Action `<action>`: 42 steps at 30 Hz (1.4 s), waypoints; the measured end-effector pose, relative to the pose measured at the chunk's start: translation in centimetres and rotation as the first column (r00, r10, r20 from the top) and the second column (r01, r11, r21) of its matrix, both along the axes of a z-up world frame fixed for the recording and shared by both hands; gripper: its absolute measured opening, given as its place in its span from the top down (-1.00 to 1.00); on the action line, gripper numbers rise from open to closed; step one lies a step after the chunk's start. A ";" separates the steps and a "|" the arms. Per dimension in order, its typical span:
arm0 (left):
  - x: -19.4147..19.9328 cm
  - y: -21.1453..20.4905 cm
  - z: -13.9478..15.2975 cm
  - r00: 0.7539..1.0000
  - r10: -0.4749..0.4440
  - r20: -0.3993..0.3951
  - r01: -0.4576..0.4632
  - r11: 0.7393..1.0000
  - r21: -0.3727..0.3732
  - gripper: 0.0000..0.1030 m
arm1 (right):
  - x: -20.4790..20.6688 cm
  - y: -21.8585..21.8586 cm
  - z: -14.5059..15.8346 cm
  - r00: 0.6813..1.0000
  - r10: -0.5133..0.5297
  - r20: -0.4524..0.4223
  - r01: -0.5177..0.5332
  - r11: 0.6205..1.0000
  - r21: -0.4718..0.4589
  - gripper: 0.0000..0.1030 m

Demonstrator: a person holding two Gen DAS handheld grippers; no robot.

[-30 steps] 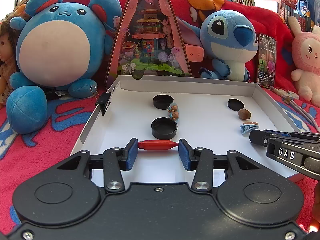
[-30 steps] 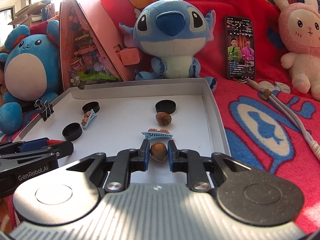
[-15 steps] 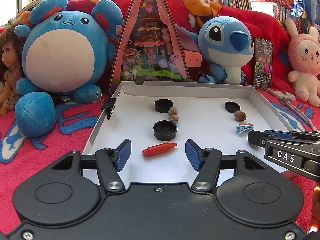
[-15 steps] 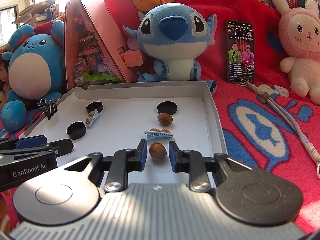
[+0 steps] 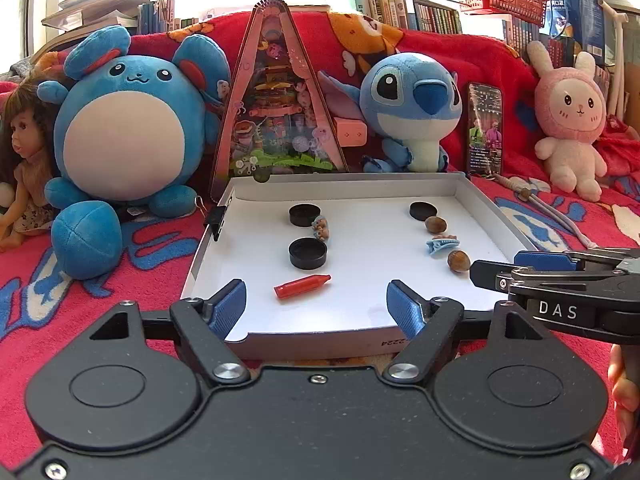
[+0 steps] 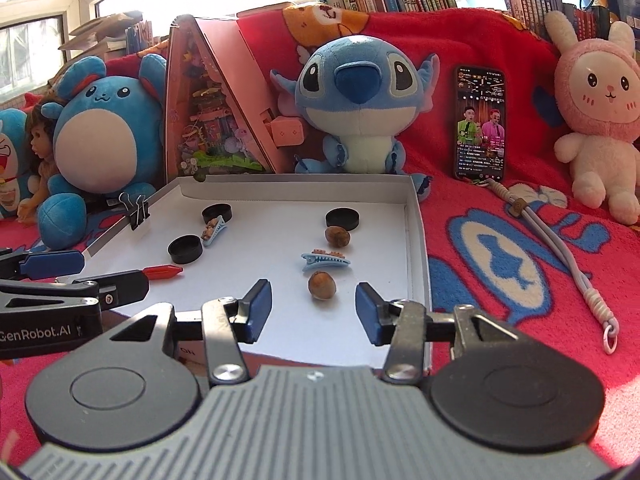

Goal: Organize rigid objects
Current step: 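Withdraw both tools from the box back toward the remaining objects, then move the left tool to the red crayon while the right tool approaches the black binder clip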

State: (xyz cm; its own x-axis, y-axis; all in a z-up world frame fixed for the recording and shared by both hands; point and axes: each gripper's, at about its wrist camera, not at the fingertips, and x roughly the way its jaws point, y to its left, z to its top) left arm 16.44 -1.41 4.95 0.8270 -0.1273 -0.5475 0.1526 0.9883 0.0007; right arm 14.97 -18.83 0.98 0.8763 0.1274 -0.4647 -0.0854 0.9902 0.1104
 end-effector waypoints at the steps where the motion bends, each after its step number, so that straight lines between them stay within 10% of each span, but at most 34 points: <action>1: -0.3 0.0 0.1 1.000 -0.003 0.000 0.003 1.000 -0.002 -0.49 | -0.3 -0.1 0.0 1.000 0.003 0.000 -0.003 1.000 0.002 -0.27; 28: -9.8 0.0 -1.3 0.997 -0.074 -0.030 0.073 0.997 -0.020 -0.57 | -10.4 -0.6 -0.2 0.983 0.163 0.085 -0.160 0.986 -0.050 -0.76; 42: -15.0 0.5 -1.3 0.996 -0.085 -0.005 0.085 0.996 0.005 -0.58 | -14.5 -0.7 -1.1 0.915 0.394 0.084 -0.371 0.906 -0.205 -0.94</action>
State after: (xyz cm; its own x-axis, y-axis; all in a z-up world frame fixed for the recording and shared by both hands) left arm 1.43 -0.90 3.63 0.8106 -0.1941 -0.5526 0.2358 0.9718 0.0046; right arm 0.45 -19.58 -0.14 0.8278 0.3880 -0.4053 -0.4628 0.8805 -0.1025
